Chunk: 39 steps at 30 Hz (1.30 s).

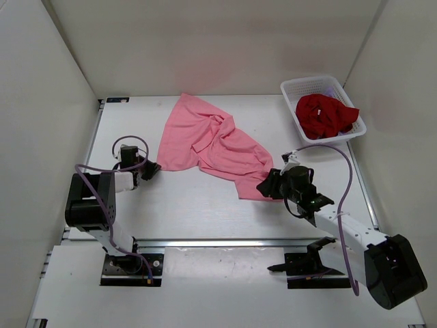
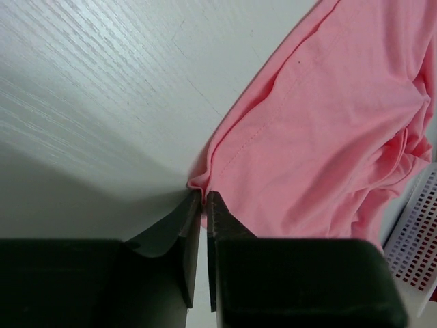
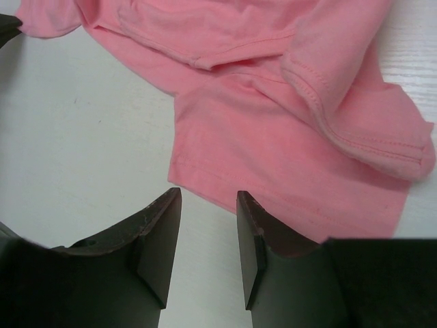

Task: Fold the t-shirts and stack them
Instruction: Flatten out the tshirt

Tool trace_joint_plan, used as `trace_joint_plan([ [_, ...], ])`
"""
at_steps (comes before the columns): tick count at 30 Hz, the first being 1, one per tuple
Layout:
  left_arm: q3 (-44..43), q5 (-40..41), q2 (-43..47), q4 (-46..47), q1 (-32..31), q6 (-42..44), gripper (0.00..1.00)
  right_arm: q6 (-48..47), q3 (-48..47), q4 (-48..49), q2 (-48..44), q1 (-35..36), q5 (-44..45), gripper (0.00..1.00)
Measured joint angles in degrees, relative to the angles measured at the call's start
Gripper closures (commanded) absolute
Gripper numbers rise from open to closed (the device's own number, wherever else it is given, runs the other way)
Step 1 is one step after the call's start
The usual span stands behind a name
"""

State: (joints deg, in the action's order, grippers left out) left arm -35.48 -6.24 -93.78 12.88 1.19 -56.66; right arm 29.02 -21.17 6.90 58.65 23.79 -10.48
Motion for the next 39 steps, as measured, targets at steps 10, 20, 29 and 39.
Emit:
trace_joint_plan([
  [10, -0.31, 0.92, 0.20, -0.42, -0.20, 1.64, 1.00, 4.13, 2.78, -6.73, -6.03, -5.09, 7.34, 0.55],
  [20, -2.51, 1.90, 9.84, -6.45, -7.61, 7.98, 1.00, 5.49, 6.34, -16.33, -10.49, -15.32, 12.44, 0.54],
  [29, -2.34, 1.40, 11.63, -7.61, -9.03, 9.31, 1.00, 5.77, 4.92, -14.84, -5.53, -10.56, 12.37, 0.61],
  [39, -0.46, 0.20, 13.05, -7.65, -8.90, 9.05, 1.00, 6.19, 4.13, -13.66, -2.84, -8.07, 11.91, 0.72],
])
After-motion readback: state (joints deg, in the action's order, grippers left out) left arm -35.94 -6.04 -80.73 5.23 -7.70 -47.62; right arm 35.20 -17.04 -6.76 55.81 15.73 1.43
